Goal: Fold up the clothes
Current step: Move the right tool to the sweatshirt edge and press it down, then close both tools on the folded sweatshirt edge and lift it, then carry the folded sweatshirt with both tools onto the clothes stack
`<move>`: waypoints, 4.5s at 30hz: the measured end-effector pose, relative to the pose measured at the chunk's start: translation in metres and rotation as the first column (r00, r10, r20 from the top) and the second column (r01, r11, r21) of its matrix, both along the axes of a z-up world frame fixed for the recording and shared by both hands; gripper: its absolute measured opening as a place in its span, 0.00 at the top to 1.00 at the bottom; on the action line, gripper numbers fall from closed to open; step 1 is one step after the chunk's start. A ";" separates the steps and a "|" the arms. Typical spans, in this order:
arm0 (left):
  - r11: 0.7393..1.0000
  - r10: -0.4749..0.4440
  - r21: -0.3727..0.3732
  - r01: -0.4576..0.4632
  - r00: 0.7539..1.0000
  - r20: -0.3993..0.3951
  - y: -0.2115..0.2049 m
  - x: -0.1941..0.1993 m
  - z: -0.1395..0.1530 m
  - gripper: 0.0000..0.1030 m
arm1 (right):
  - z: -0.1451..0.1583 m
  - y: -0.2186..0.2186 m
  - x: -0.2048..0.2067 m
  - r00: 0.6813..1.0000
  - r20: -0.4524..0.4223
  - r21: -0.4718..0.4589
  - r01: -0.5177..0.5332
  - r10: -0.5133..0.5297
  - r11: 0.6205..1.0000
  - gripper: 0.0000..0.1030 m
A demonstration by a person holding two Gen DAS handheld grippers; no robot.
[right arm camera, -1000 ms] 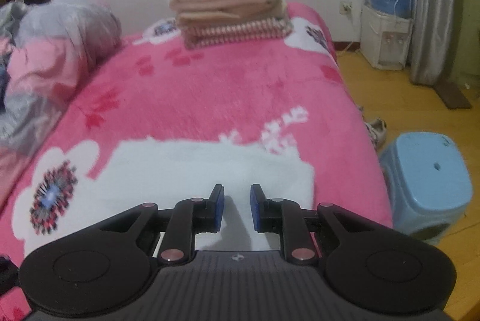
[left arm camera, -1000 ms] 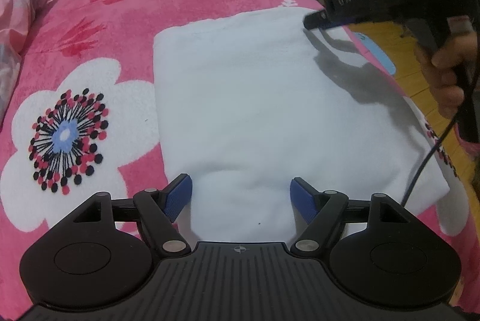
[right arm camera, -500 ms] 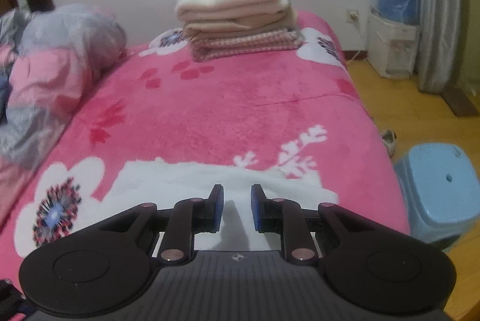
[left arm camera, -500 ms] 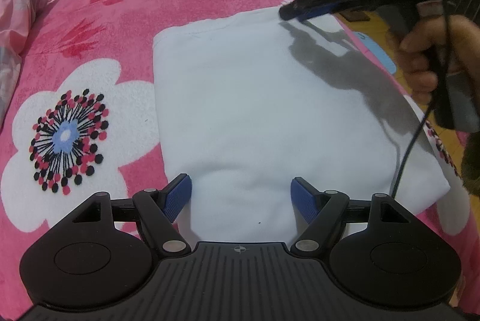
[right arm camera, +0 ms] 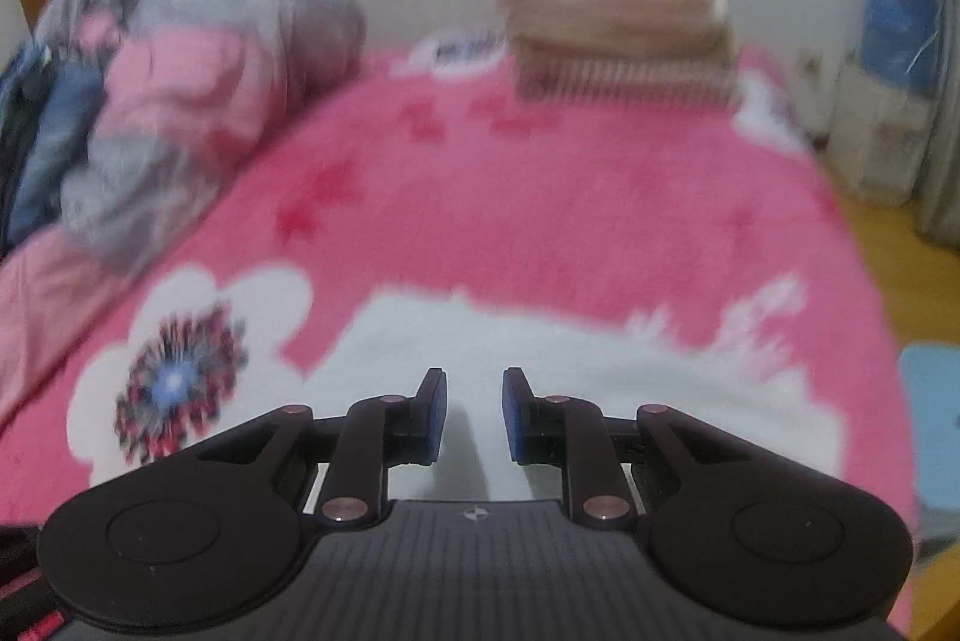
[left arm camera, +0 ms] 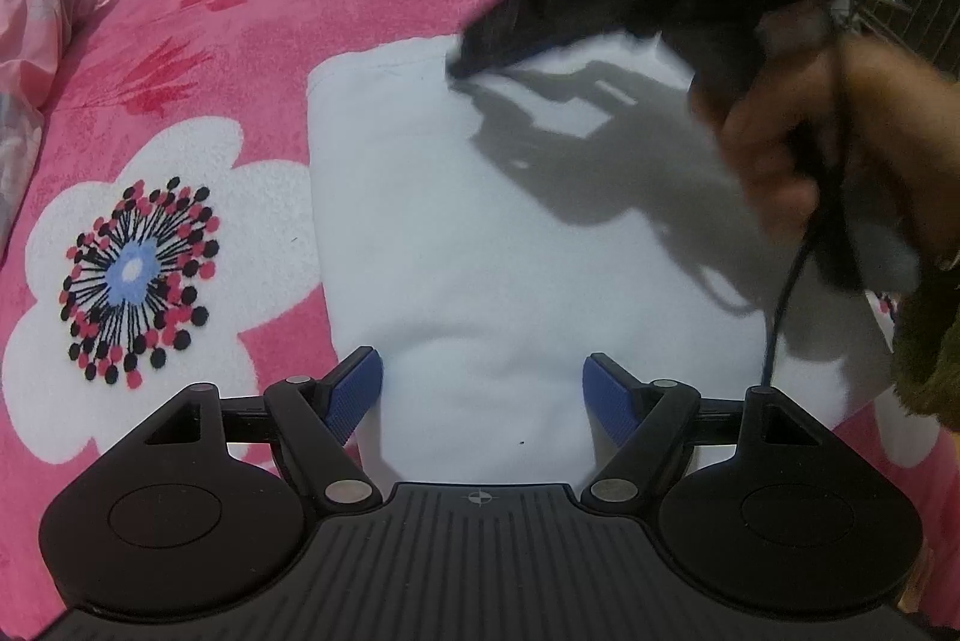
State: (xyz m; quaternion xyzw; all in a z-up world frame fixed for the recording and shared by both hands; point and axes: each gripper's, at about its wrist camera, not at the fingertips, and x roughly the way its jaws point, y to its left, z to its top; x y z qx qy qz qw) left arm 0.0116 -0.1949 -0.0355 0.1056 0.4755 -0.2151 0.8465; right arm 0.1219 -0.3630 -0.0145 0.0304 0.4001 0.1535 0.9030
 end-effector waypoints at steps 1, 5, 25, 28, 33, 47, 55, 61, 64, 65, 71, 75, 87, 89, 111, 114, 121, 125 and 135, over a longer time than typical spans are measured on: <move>1.000 0.000 0.002 0.000 1.000 0.000 0.000 0.000 0.000 0.26 | -0.005 0.001 -0.001 1.000 0.005 0.000 0.004 -0.004 1.000 0.79; 1.000 0.005 0.004 -0.005 1.000 -0.002 0.001 0.001 0.000 0.24 | -0.010 0.001 -0.004 1.000 0.007 0.011 0.014 -0.014 1.000 0.76; 0.992 0.072 -0.107 -0.071 0.997 0.008 0.025 0.007 0.010 0.23 | 0.006 -0.101 -0.089 0.949 -0.041 0.346 0.306 -0.311 0.887 0.71; 0.980 0.121 -0.161 -0.119 0.993 0.001 0.040 0.021 0.013 0.22 | 0.003 -0.134 -0.099 0.923 -0.047 0.426 0.364 -0.382 0.828 0.61; 0.933 0.157 -0.297 -0.204 0.972 -0.174 0.063 0.055 -0.006 0.20 | -0.027 -0.183 -0.098 0.878 -0.198 0.524 0.470 -0.435 0.710 0.52; 0.873 -0.019 -0.477 -0.102 0.970 -0.242 0.046 0.121 -0.034 0.14 | -0.068 -0.185 -0.024 0.944 -0.272 0.647 0.322 -0.185 0.692 0.23; 0.831 -0.042 -0.549 -0.084 0.976 -0.214 0.049 0.130 -0.040 0.17 | -0.075 -0.185 -0.017 0.964 -0.250 0.678 0.240 -0.089 0.695 0.49; 0.858 0.049 -0.500 -0.115 0.988 -0.144 0.045 0.124 -0.027 0.65 | -0.059 -0.173 -0.015 0.974 -0.205 0.627 0.206 -0.096 0.751 0.71; 0.832 0.061 -0.541 -0.125 0.989 -0.134 0.053 0.122 -0.015 0.75 | -0.035 -0.162 -0.026 0.985 -0.130 0.592 0.167 -0.110 0.789 0.73; 0.824 0.061 -0.554 -0.120 0.990 -0.123 0.054 0.123 -0.010 0.77 | -0.025 -0.159 -0.030 0.989 -0.100 0.581 0.150 -0.112 0.800 0.73; 0.797 0.027 -0.605 -0.004 0.999 0.030 0.053 0.138 0.044 0.80 | 0.032 -0.150 -0.039 0.987 0.070 0.574 0.080 -0.145 0.815 0.74; 0.782 0.017 -0.617 0.087 0.987 0.162 0.050 0.165 0.100 0.80 | 0.073 -0.149 -0.023 0.965 0.188 0.588 0.037 -0.181 0.808 0.74; 0.787 0.154 -0.593 0.167 0.879 0.452 0.031 0.241 0.250 0.80 | 0.244 -0.136 0.110 0.866 0.477 0.502 -0.124 -0.154 0.856 0.74; 0.799 0.167 -0.578 0.165 0.863 0.476 0.030 0.258 0.269 0.80 | 0.267 -0.133 0.134 0.853 0.502 0.475 -0.134 -0.143 0.869 0.74; 0.795 0.245 -0.601 -0.082 0.950 0.195 -0.020 0.505 0.210 0.80 | 0.225 -0.162 0.434 0.970 0.213 0.546 -0.019 -0.117 0.837 0.74; 0.782 0.279 -0.607 -0.142 0.951 0.137 -0.024 0.531 0.192 0.80 | 0.198 -0.169 0.474 0.985 0.139 0.563 0.008 -0.104 0.826 0.75; 0.745 0.301 -0.618 -0.252 0.953 -0.026 -0.017 0.584 0.155 0.74 | 0.159 -0.180 0.540 0.998 0.038 0.549 0.029 -0.059 0.835 0.73; 0.680 0.382 -0.592 -0.433 0.898 -0.217 0.005 0.617 0.117 0.46 | 0.103 -0.199 0.573 0.976 -0.172 0.567 0.211 -0.136 0.796 0.62; 0.678 0.450 -0.645 -0.353 0.893 -0.016 0.010 0.613 0.174 0.41 | 0.137 -0.227 0.543 0.987 -0.008 0.649 0.130 -0.164 0.749 0.63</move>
